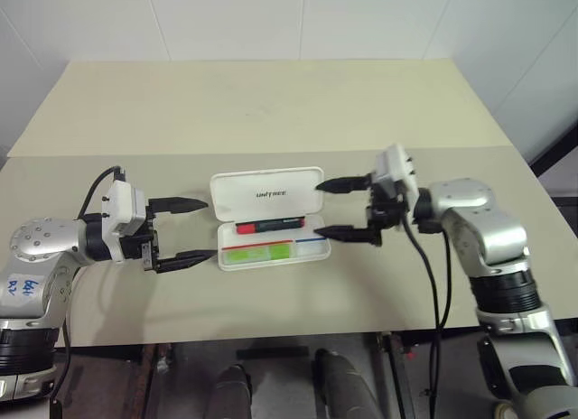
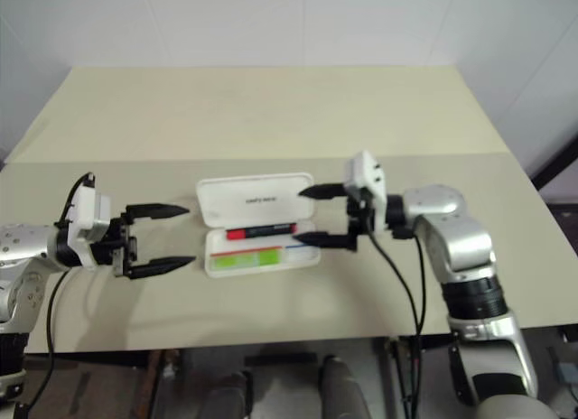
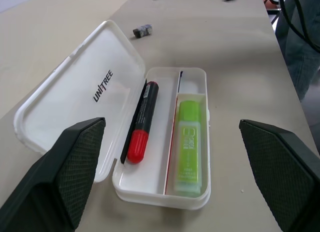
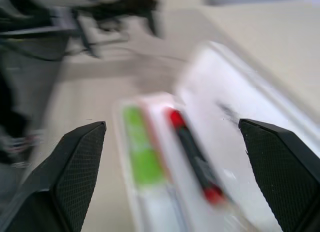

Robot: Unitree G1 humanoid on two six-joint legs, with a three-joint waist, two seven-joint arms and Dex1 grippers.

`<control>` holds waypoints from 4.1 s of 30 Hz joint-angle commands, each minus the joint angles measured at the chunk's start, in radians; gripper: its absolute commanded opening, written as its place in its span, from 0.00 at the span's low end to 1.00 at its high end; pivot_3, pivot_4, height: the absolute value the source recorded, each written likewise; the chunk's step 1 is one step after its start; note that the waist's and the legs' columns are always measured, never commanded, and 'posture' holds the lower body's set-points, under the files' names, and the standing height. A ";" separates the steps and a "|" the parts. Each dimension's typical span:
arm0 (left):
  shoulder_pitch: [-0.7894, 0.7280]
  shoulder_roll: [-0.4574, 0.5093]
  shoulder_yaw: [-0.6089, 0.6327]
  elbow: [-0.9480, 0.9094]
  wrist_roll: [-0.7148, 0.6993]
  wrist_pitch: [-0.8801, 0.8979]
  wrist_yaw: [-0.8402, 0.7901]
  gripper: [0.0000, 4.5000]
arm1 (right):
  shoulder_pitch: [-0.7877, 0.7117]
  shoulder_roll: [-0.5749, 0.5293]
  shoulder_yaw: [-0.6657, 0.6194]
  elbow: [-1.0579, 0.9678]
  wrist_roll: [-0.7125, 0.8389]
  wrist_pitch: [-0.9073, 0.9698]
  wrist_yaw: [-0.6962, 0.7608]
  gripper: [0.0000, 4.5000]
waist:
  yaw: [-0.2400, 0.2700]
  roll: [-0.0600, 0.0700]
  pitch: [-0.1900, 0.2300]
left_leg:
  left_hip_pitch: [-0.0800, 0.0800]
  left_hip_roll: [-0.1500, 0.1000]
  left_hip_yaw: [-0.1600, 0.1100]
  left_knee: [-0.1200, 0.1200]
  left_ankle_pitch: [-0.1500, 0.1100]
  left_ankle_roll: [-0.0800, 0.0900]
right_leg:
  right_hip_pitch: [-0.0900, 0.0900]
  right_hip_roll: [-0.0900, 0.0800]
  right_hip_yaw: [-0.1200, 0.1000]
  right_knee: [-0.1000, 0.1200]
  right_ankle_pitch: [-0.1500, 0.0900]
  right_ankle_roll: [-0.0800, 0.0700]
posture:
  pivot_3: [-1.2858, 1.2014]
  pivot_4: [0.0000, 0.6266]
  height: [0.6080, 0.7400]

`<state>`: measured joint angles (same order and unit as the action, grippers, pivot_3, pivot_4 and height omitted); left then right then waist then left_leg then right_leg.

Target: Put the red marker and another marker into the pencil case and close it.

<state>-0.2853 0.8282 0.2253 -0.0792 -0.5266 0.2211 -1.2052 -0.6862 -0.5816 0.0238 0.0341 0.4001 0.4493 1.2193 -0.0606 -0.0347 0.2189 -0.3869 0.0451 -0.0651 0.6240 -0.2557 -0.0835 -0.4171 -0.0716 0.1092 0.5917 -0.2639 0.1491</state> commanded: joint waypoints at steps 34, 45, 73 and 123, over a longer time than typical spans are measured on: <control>-0.161 -0.022 -0.009 -0.139 -0.120 0.152 0.041 1.00 | -0.322 0.000 -0.065 1.184 -0.337 -0.568 -0.236 0.91 | -0.027 0.001 0.000 | 0.000 0.000 0.002 0.000 0.000 0.000 | 0.000 0.000 0.002 0.000 0.005 0.010 | 0.52 0.24 1.00; -0.175 -0.038 -0.025 -0.130 -0.112 0.139 0.048 1.00 | -0.334 0.013 -0.090 1.178 -0.326 -0.565 -0.189 0.08 | -0.028 0.000 0.000 | 0.000 0.000 0.002 0.002 0.000 0.000 | 0.001 0.000 0.002 0.001 0.006 0.010 | 0.52 0.24 1.00; -0.105 -0.024 -0.018 -0.125 -0.094 0.100 0.029 1.00 | -0.002 0.131 0.219 0.204 -0.181 -0.311 0.135 0.08 | -0.020 0.001 0.000 | 0.001 0.000 -0.001 0.005 0.001 -0.001 | 0.003 0.002 0.002 0.003 0.003 0.006 | 0.52 0.24 1.00; -0.034 0.007 0.070 -0.085 -0.094 0.078 0.033 0.71 | 0.130 -0.112 -0.160 -0.162 0.115 -0.190 0.078 1.00 | 0.000 0.001 0.000 | 0.000 0.000 -0.001 0.004 -0.001 0.000 | 0.003 0.002 0.001 0.001 0.001 0.004 | 0.52 0.24 1.00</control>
<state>-0.3233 0.8157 0.2596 -0.1713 -0.6206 0.3223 -1.1650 -0.5605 -0.6734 -0.0977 -0.0816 0.4794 0.2479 1.3085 -0.0606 -0.0339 0.2193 -0.3863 0.0458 -0.0660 0.6283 -0.2566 -0.0836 -0.4145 -0.0698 0.1105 0.5931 -0.2631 0.1527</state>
